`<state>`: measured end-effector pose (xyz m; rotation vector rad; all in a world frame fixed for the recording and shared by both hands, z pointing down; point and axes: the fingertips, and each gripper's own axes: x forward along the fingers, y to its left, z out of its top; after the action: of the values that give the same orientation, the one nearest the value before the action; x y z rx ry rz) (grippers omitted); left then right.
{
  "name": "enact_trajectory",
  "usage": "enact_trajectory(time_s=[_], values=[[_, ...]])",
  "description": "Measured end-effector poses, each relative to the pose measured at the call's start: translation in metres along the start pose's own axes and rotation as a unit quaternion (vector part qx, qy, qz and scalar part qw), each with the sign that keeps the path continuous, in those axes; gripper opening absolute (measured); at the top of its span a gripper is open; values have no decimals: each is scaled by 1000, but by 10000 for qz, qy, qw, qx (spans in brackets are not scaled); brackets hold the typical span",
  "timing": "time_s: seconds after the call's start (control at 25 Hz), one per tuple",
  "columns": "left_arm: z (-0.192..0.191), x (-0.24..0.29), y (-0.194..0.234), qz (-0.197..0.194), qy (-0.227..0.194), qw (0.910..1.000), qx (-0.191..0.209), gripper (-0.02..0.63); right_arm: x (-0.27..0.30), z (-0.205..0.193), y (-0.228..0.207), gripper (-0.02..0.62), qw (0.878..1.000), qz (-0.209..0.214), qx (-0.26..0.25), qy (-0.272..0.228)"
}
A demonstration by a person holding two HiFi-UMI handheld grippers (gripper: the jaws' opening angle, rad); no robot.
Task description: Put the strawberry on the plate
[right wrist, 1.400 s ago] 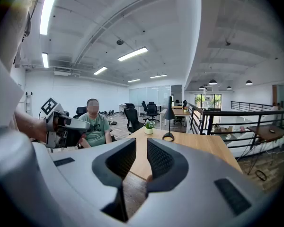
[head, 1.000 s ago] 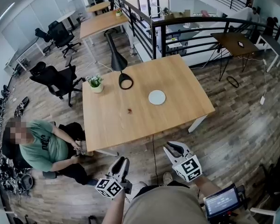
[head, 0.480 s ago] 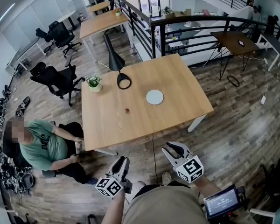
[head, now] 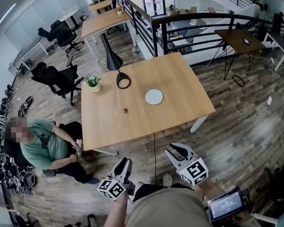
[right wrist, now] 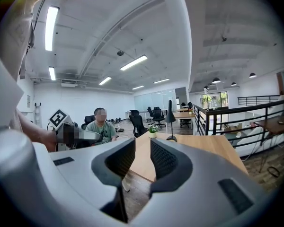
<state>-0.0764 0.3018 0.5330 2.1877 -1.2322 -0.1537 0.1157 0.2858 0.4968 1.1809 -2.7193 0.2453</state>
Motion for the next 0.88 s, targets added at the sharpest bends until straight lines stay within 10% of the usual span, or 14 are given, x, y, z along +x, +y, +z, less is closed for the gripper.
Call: enact_trajectory(time_s=[0.88], values=[[8, 18, 29, 521, -120, 9984, -210, 3, 40, -25, -24, 81, 9986, 287, 67, 443]])
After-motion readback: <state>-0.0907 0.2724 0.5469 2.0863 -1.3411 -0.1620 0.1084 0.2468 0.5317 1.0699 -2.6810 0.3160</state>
